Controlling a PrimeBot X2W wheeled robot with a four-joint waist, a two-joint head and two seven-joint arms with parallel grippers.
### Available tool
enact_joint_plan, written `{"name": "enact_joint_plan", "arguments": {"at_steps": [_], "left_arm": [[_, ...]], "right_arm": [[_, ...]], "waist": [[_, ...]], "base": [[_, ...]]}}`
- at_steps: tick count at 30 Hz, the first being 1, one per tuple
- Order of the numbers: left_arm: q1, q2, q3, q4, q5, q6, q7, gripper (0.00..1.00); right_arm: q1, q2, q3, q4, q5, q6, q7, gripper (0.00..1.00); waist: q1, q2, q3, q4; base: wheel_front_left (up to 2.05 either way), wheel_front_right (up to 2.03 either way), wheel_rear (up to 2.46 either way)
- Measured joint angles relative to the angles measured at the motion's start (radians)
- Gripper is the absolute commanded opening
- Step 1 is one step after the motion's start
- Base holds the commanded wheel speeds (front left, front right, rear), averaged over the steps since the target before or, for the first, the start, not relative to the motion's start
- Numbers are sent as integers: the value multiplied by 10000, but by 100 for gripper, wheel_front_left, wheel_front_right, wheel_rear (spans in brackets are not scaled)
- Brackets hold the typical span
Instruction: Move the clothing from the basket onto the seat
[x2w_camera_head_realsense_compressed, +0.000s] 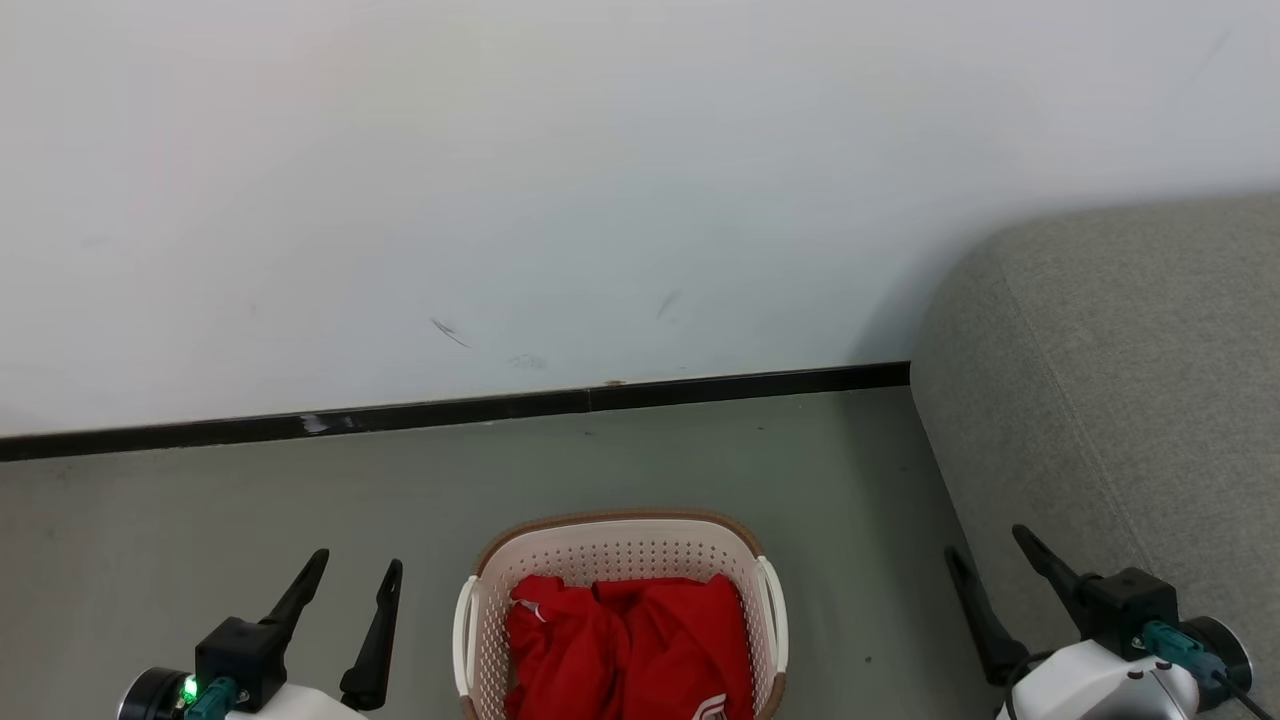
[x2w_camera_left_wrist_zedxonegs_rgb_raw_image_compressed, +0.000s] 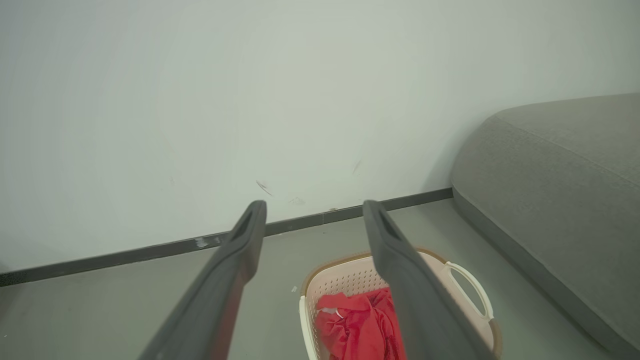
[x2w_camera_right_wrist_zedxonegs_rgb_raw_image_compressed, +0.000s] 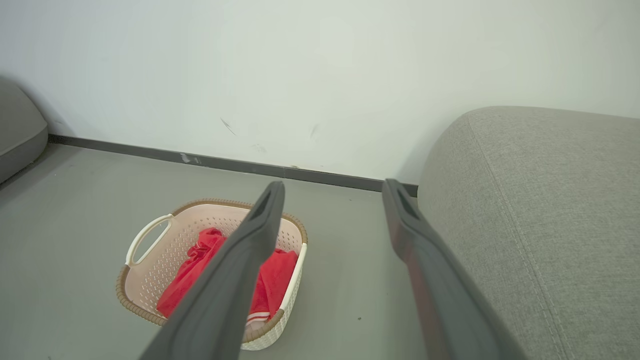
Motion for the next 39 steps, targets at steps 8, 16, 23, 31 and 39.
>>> {"name": "enact_joint_plan", "arguments": {"at_steps": [8,16,23,31,39], "left_arm": [[-54,-102,58,-48,209,-15,0,100],[-55,-151,128,-48,297,-46,0,100],[-55,-234,140,-35,297,-59,0,100],[-55,-343,81,10,297,-130,0,100],[-59,-403,-136,100,313,-132,0,100]], "right_arm": [[0,96,-245,0,-96,0,0,100],[1,161,-290,2,-98,0,0,100],[2,242,-347,-2,-98,0,0,100],[60,336,-407,-35,-117,0,0,100],[187,389,-458,-88,-125,0,0,100]], "waist": [[-1,0,5,-14],[0,0,46,-29],[-1,0,129,-69],[-2,0,306,-162],[-2,0,601,-251]], "base": [[0,0,0],[0,0,0],[0,0,0],[0,0,0],[0,0,0]]}}
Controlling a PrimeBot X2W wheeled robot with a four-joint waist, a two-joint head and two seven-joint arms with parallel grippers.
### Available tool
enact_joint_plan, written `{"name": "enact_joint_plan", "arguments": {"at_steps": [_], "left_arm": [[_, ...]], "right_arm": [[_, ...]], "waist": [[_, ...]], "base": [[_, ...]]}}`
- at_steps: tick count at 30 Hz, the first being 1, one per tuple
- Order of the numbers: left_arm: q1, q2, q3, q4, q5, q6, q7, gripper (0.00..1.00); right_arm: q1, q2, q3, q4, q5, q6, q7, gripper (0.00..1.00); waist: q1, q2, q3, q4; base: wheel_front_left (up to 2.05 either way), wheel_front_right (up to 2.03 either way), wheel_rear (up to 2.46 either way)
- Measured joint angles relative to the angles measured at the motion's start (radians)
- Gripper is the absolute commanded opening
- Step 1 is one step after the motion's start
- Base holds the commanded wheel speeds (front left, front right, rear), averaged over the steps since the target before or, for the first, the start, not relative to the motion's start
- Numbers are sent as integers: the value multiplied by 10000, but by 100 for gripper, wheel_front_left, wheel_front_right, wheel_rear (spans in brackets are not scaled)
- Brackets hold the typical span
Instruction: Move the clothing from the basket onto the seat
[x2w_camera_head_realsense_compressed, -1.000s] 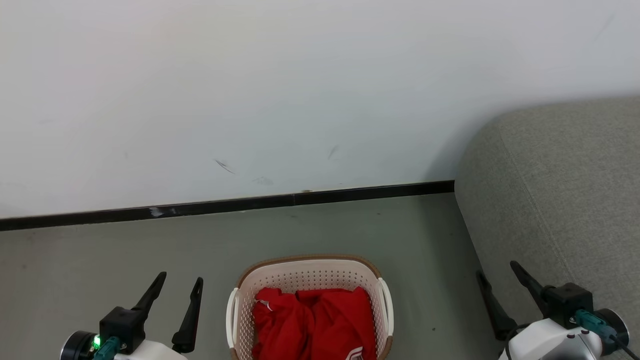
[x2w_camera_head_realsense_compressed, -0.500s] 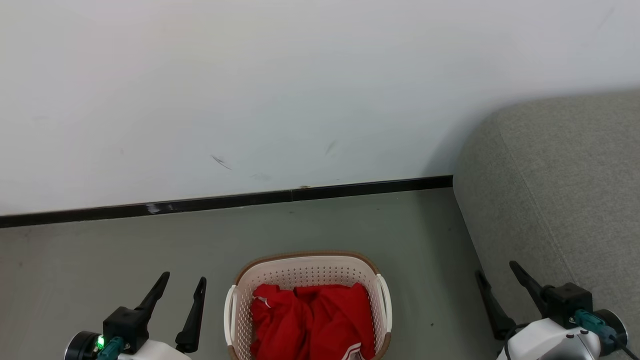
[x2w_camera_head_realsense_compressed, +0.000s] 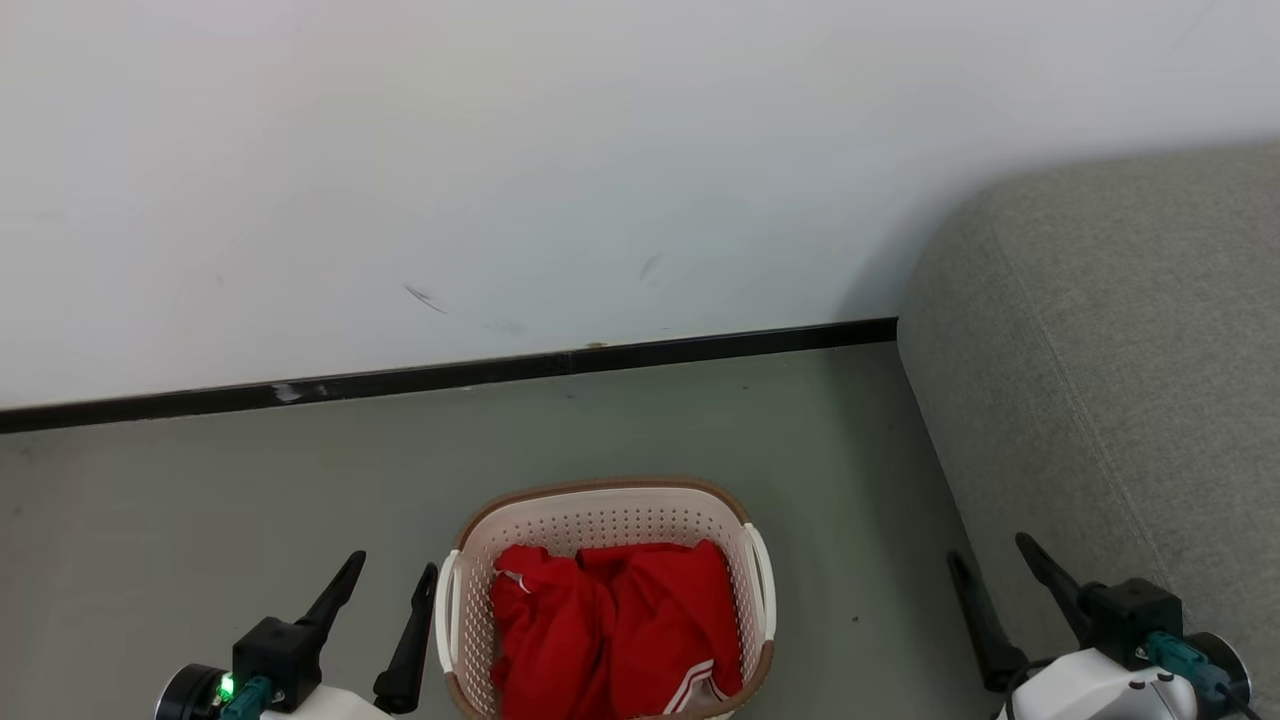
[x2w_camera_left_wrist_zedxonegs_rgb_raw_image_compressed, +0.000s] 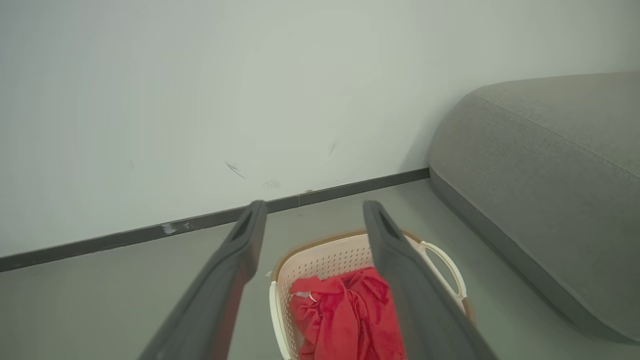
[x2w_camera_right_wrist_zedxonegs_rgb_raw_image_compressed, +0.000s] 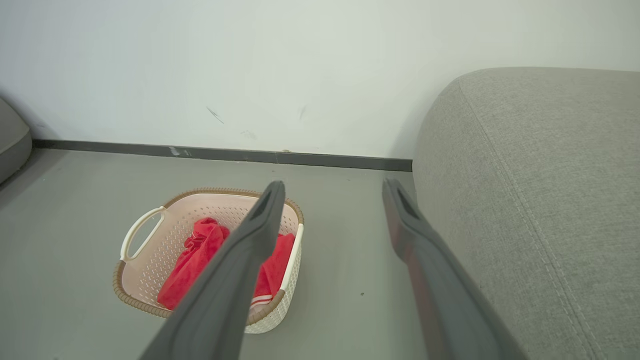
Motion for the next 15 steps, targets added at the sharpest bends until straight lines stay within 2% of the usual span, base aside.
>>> {"name": "enact_joint_plan", "arguments": {"at_steps": [9,15], "left_arm": [[-260,-19,-282,105,71,0,0,100],[-645,-27,-802,169,69,-2,0,100]], "right_arm": [[52,88,19,-128,-2,0,0,100],[-6,201,-6,-303,-178,0,0,100]], "waist": [[0,0,498,-106],[0,0,930,-197]], "base": [[0,0,0],[0,0,0]]}}
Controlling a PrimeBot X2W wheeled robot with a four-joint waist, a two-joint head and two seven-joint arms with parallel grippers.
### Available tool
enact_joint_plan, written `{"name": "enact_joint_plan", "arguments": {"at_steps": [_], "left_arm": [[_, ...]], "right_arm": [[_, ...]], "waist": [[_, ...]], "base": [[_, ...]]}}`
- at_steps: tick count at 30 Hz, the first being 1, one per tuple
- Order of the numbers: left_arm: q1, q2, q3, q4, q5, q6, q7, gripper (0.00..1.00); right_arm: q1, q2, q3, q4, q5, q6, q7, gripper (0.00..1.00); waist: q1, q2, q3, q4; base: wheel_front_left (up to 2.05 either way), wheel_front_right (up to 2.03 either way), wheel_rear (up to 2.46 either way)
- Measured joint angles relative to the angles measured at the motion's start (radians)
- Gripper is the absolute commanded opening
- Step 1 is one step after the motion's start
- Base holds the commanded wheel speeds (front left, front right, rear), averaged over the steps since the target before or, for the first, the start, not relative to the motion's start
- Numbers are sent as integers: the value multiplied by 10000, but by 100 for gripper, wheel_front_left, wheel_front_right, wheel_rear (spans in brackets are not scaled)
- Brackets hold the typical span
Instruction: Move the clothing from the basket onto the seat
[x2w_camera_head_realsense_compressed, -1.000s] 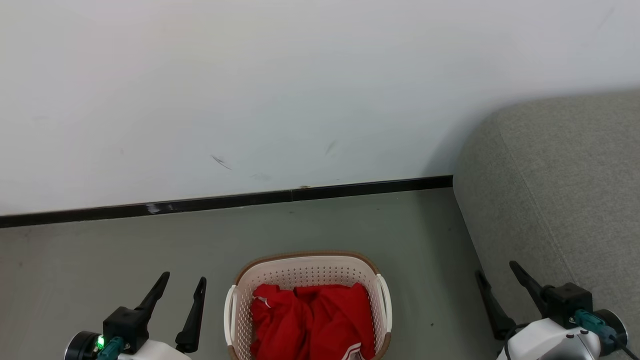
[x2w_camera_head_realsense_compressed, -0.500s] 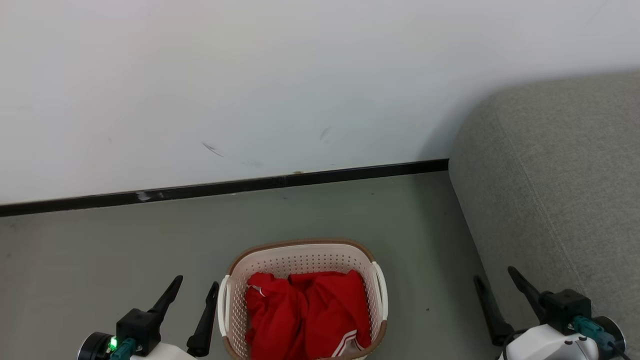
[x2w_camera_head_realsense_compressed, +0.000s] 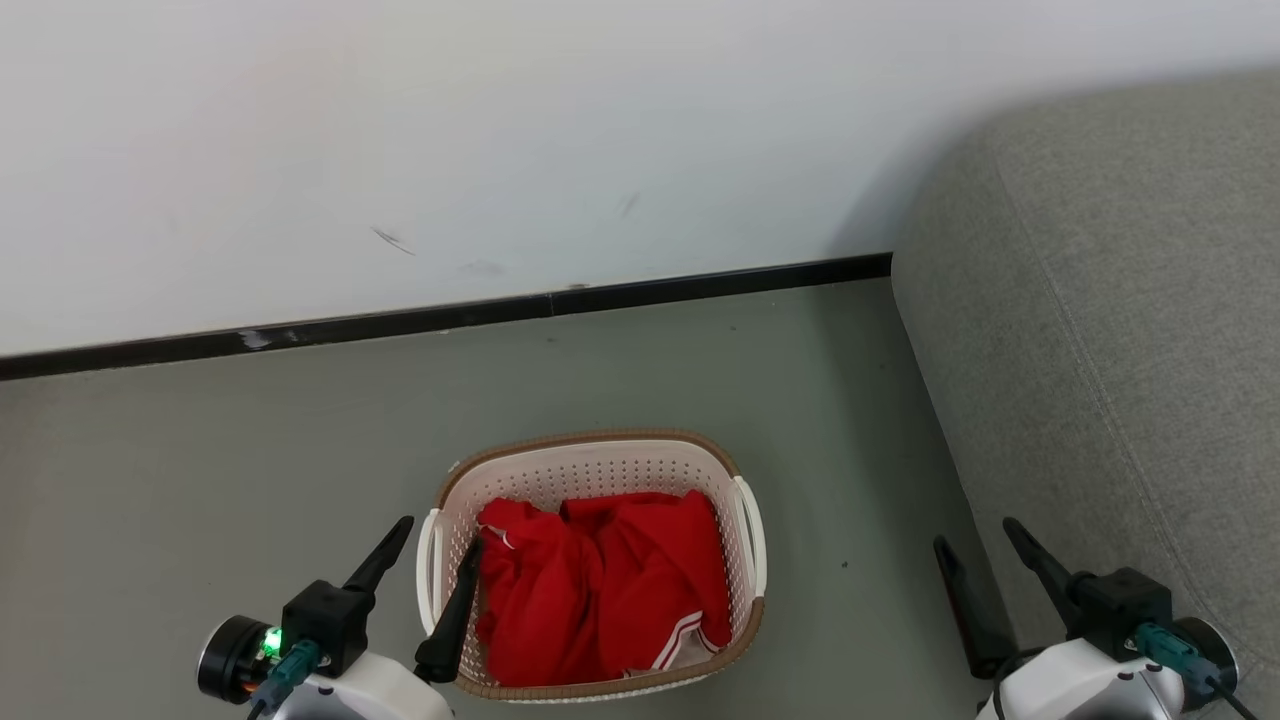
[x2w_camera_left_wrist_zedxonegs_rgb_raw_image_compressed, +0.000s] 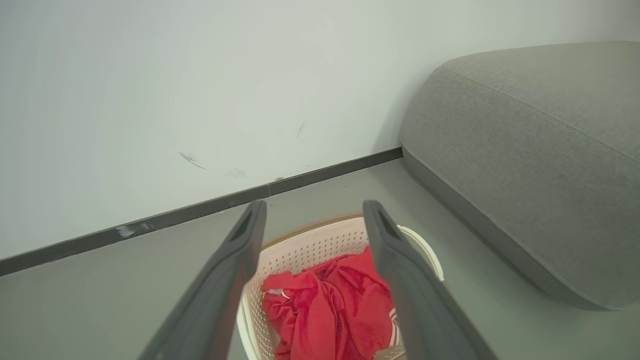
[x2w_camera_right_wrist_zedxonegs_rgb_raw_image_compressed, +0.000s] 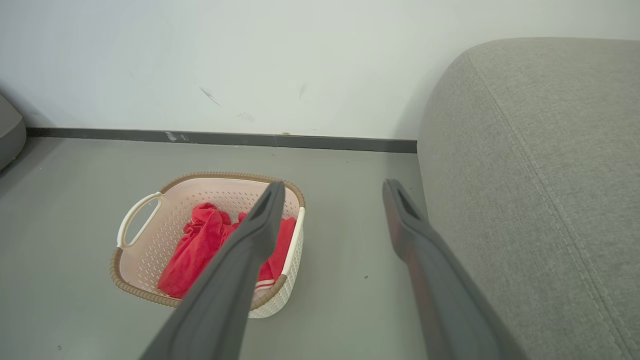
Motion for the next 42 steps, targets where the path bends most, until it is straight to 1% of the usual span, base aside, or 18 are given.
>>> {"name": "enact_joint_plan", "arguments": {"at_steps": [9,15,25,37,42], "left_arm": [[-709,19,-575,105,-10,0,-2,100],[-1316,8,-907,445,-8,0,-29,100],[-2377,0,-963,1078,-17,0,31,100],[-3632,-73,-1003,1822,23,10,922,100],[-4015,-56,-932,2228,150,274,1342,100]], "right_arm": [[-412,67,-27,-134,-23,0,0,100],[-873,155,171,-272,-38,0,0,100],[-1724,196,215,-433,-50,0,0,100],[-2525,265,293,-623,-33,0,0,100],[-2671,282,380,-631,12,0,0,100]], "waist": [[0,0,792,-182],[-1,0,1526,-351],[-1,0,2619,-635],[-1,0,3779,-1079],[-1,0,4203,-1312]], "base": [[0,0,0],[0,0,0],[0,0,0],[0,0,0],[0,0,0]]}}
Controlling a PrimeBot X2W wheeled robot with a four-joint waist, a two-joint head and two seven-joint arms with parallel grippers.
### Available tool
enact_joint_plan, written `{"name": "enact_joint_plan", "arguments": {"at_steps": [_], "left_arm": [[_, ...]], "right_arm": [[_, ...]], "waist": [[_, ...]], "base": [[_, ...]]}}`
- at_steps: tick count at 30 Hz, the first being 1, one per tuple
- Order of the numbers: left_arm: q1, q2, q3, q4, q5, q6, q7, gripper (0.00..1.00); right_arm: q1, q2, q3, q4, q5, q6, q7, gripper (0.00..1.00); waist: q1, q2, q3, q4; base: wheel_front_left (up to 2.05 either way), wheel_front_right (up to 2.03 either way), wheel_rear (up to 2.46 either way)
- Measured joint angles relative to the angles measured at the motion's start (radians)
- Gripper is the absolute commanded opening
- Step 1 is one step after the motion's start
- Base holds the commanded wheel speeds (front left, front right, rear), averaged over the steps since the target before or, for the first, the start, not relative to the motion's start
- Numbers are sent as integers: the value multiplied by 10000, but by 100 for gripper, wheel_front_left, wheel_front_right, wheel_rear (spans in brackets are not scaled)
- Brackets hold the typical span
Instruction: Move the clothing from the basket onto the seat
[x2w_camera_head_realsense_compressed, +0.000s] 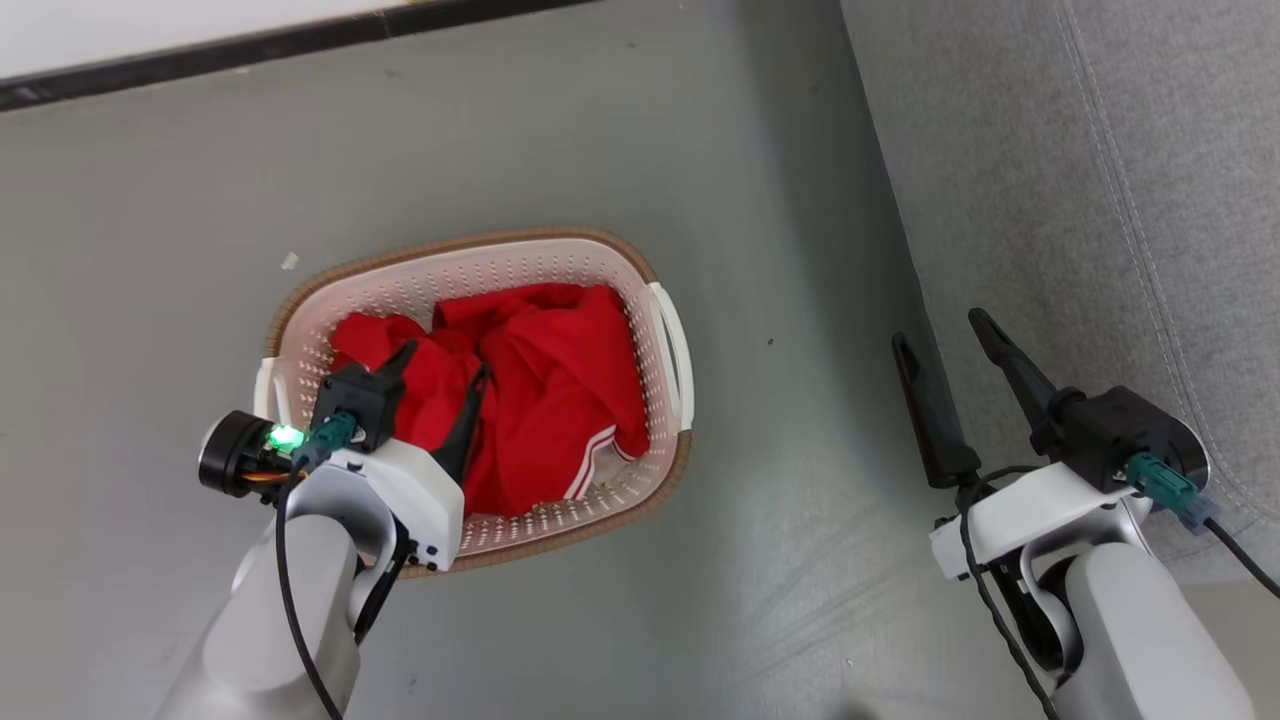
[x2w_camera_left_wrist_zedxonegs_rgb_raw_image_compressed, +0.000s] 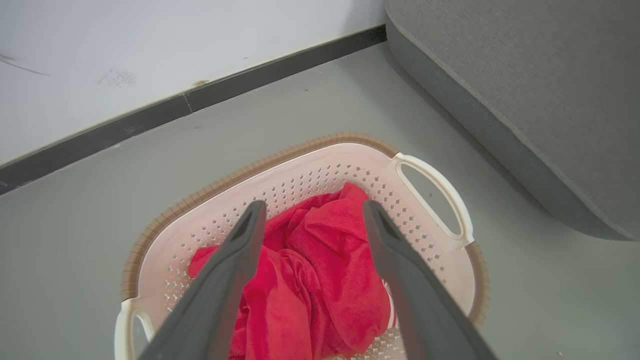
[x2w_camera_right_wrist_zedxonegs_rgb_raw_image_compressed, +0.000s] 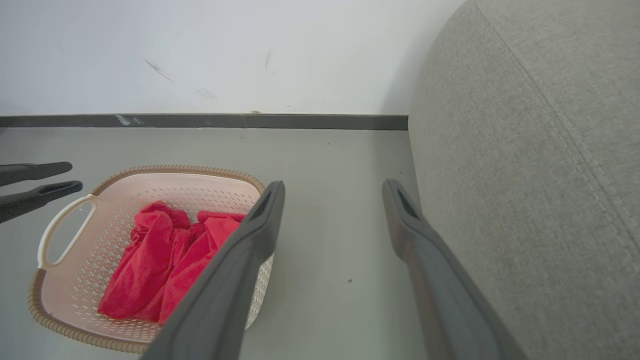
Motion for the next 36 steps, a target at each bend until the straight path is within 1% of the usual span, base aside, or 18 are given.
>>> {"name": "enact_joint_plan", "arguments": {"at_steps": [6,11,20,22,27,36], "left_arm": [[-290,33,211,587,17,295,596,100],[-446,117,426,1193,-40,493,1110,100],[-1021,290,627,1599,-69,744,1310,100],[-1100,395,688,1726,-65,884,1386,100],[-1408,731,897,1956,-63,1078,1509,100],[-1887,1053,1083,2282,-61,1241,1774,100]], "right_arm": [[-357,13,217,-136,462,0,-2,100],[-649,19,357,-370,606,0,-2,100],[-810,27,874,-552,825,0,-2,100],[-827,29,965,-612,859,0,-2,100],[-1012,33,1239,-731,1085,0,-2,100],[-1173,36,1513,-811,1292,0,-2,100]], "waist": [[0,0,441,-321],[0,0,755,-630],[-1,1,1278,-1181],[-1,0,1388,-1291],[-1,0,1653,-1533],[-1,0,2097,-1872]], "base": [[0,0,0],[0,0,0],[0,0,0],[0,0,0],[0,0,0],[0,0,0]]}}
